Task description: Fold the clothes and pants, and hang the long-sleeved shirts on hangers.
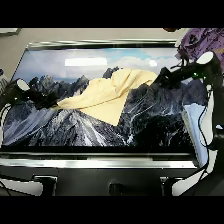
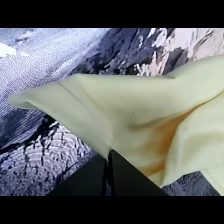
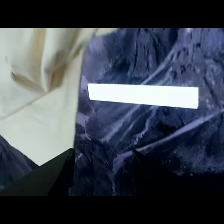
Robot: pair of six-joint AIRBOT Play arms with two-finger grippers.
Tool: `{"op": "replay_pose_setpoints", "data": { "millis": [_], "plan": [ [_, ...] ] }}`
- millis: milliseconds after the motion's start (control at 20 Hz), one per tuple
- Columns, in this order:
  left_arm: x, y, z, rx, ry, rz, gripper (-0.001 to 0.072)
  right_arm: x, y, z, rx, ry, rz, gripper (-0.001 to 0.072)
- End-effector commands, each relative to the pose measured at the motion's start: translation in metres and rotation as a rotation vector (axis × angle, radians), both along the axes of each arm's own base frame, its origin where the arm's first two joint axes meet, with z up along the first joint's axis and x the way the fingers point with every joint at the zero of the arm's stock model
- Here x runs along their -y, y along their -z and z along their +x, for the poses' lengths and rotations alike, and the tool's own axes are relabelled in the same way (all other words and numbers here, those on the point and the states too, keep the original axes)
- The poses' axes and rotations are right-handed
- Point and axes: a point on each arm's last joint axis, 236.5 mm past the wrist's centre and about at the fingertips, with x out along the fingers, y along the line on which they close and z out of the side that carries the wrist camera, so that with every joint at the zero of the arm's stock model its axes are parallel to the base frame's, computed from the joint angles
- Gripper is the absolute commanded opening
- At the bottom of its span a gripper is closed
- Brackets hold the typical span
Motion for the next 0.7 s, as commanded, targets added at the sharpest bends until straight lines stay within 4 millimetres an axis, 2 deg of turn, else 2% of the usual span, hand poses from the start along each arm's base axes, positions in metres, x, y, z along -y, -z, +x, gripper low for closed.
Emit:
{"op": "replay_pose_setpoints", "data": {
  "millis": [0, 50, 100, 200, 300, 450, 650],
  "plan": [
    [0.001, -0.003, -0.001, -0.006, 0.012, -0.001, 0.0015, -0.024, 0.031, -0.046, -0.135, -0.104, 0.104, 0.0440],
    [0.001, -0.003, -0.002, -0.008, 0.013, -0.001, 0.0015, -0.045, 0.046, -0.055, -0.164, -0.124, 0.141, 0.0499],
    [0.001, -0.003, -0.002, -0.008, 0.013, -0.001, 0.0015, -0.066, 0.062, -0.065, -0.195, -0.144, 0.159, 0.0514],
    [0.001, -0.003, -0.001, -0.007, 0.012, -0.001, 0.0014, -0.105, 0.094, -0.089, -0.244, -0.198, 0.146, 0.0514],
    [0.001, -0.003, -0.001, -0.007, 0.013, -0.001, 0.0015, -0.139, 0.117, -0.116, -0.284, -0.256, 0.122, 0.0514],
    [0.001, -0.003, -0.002, -0.008, 0.013, -0.001, 0.0015, -0.173, 0.137, -0.137, -0.292, -0.300, 0.093, 0.0513],
    [0.001, -0.003, -0.002, -0.008, 0.013, -0.001, 0.0015, -0.205, 0.139, -0.129, -0.239, -0.264, 0.107, 0.0512]
  ]
}}
